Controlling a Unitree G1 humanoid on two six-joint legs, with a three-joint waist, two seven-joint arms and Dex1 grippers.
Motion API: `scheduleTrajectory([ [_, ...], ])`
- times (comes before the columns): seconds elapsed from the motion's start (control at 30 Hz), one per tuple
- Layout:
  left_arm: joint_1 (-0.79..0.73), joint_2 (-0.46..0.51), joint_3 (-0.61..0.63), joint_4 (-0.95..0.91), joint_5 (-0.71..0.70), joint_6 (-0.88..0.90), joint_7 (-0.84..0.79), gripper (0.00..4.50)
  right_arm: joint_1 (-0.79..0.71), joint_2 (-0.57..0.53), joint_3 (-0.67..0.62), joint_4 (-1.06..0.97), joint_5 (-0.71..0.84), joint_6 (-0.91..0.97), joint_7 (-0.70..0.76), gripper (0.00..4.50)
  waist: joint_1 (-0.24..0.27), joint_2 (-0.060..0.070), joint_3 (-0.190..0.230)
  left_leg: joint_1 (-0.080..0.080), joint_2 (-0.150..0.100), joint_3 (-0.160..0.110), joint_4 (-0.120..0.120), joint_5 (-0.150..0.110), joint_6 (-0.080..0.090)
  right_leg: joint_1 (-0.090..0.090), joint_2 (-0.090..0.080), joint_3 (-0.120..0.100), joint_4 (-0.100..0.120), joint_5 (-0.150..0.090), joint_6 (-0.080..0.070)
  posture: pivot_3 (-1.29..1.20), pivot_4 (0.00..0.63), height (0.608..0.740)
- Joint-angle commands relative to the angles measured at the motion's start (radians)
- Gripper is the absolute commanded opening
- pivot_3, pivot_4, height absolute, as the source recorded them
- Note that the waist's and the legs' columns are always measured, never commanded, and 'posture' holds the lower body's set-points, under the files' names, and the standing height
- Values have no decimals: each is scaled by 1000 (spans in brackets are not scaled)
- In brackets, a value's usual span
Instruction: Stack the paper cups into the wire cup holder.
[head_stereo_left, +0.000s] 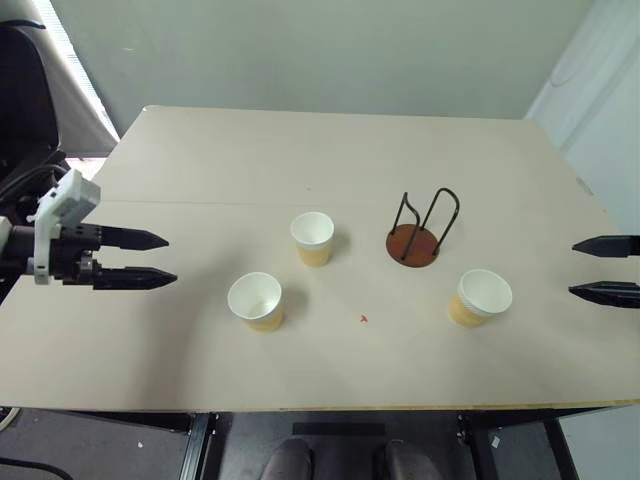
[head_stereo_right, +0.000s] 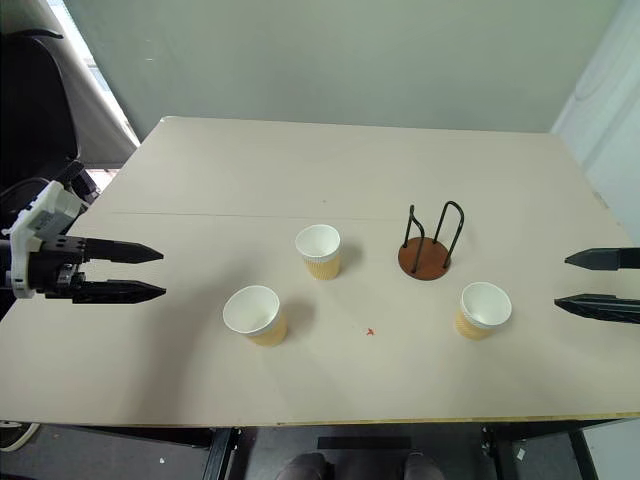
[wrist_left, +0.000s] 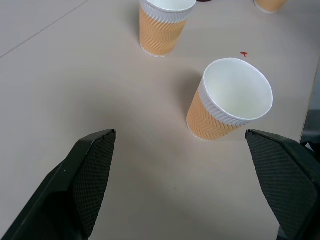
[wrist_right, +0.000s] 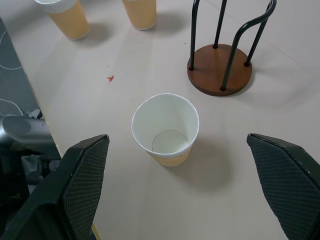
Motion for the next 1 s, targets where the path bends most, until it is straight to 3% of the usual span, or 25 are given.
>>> scheduleTrajectory([
  [0.03,-12,7,27,-34,-8,8,1,4434,-6,-8,-26,-13,6,-7,1,4500,0,0,0,0,0,0,0,0,0,0,0,0,0,0,0,0,150,740],
  [0.6,-96,-5,1,-172,-31,158,60,4434,17,-8,-83,-34,19,27,-10,4500,-1,0,0,0,0,0,0,0,0,0,0,0,0,0,0,0,150,740],
  [1.0,-84,-26,1,-202,-40,156,73,4434,-89,10,-68,-154,138,144,-94,4500,-1,0,0,0,0,0,0,1,-1,0,0,0,0,0,0,0,150,740],
])
